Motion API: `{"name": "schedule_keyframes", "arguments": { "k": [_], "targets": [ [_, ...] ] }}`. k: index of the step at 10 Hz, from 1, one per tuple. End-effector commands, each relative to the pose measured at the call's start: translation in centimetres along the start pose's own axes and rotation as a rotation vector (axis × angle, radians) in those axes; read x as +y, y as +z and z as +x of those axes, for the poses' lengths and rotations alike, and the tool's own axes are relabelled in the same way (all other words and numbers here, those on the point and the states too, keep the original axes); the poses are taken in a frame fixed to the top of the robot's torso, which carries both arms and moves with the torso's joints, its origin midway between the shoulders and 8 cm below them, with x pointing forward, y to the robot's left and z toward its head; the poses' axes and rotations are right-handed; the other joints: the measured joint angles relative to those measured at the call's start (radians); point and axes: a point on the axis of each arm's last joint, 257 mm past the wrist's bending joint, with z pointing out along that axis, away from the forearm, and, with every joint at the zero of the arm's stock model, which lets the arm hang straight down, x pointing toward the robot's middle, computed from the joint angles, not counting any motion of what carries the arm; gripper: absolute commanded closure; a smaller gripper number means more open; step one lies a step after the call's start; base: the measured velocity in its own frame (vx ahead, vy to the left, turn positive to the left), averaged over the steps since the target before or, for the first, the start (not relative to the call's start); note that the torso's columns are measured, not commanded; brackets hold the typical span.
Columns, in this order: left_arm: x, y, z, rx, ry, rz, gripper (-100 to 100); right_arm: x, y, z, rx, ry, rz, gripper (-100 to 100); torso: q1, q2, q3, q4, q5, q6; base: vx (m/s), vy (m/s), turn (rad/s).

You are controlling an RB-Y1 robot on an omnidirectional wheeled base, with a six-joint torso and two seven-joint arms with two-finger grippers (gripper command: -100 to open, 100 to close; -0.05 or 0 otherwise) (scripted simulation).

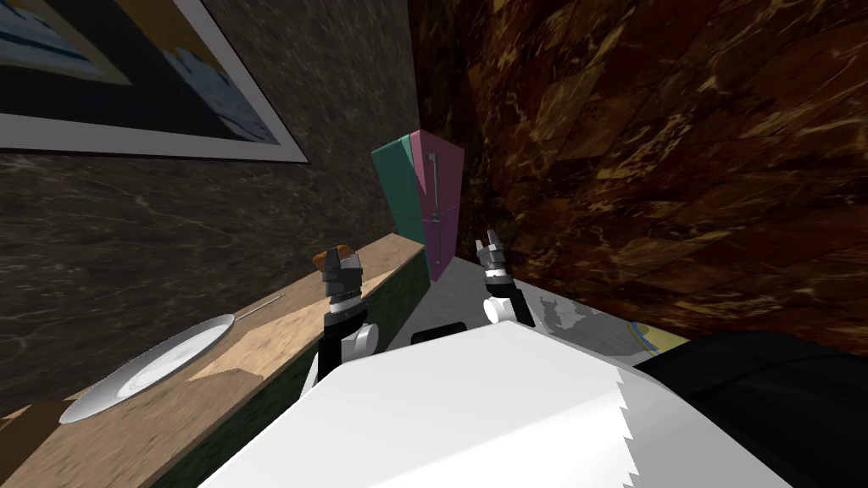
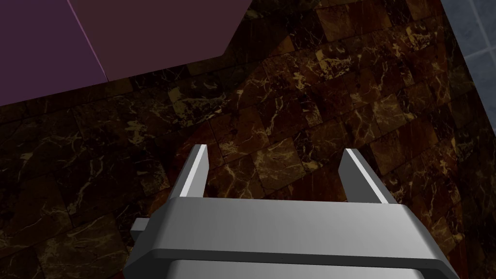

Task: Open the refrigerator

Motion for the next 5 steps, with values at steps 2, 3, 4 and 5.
{"name": "schedule_keyframes", "arguments": {
  "k": [2,3,4,5],
  "targets": [
    [0.00,0.00,0.00,0.000,0.000,0.000,0,0.00,0.00,0.00,0.000,0.000,0.000,0,0.000,0.104,-0.209,0.105,0.000,0.000,0.000,0.000,0.000],
    [-0.01,0.00,0.00,0.000,0.000,0.000,0,0.01,0.00,0.00,0.000,0.000,0.000,0,0.000,0.175,-0.351,0.176,0.000,0.000,0.000,0.000,0.000],
    [-0.01,0.00,0.00,0.000,0.000,0.000,0,0.01,0.00,0.00,0.000,0.000,0.000,0,0.000,0.248,-0.497,0.248,0.000,0.000,0.000,0.000,0.000],
    [-0.01,0.00,0.00,0.000,0.000,0.000,0,0.01,0.00,0.00,0.000,0.000,0.000,0,0.000,0.322,-0.644,0.322,0.000,0.000,0.000,0.000,0.000]
  ]
}}
